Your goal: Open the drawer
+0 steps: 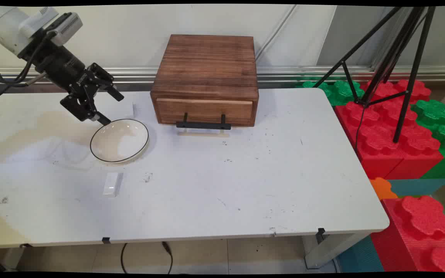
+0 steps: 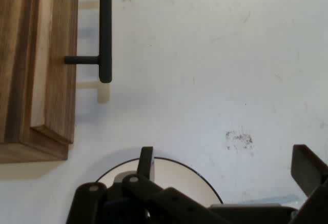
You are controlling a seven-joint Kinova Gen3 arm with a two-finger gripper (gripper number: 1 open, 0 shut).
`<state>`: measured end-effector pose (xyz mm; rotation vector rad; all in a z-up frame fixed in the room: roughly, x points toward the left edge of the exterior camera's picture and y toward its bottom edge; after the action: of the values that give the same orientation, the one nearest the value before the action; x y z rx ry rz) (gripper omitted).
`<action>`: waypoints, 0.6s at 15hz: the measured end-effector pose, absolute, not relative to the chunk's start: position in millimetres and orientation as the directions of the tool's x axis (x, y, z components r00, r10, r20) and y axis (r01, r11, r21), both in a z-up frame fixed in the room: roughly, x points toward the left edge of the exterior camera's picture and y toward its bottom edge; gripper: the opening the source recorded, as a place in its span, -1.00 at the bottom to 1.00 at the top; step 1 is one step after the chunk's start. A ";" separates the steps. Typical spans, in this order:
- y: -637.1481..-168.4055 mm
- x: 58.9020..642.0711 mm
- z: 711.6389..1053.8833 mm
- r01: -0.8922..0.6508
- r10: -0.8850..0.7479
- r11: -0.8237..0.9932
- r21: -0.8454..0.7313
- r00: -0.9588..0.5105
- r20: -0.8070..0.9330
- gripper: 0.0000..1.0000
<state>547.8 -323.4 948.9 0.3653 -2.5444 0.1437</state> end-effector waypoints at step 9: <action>-339.8 513.4 942.8 -0.267 -0.190 0.963 -0.048 -0.790 0.583 1.00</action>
<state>513.4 -339.8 942.8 0.3215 -2.5051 0.1693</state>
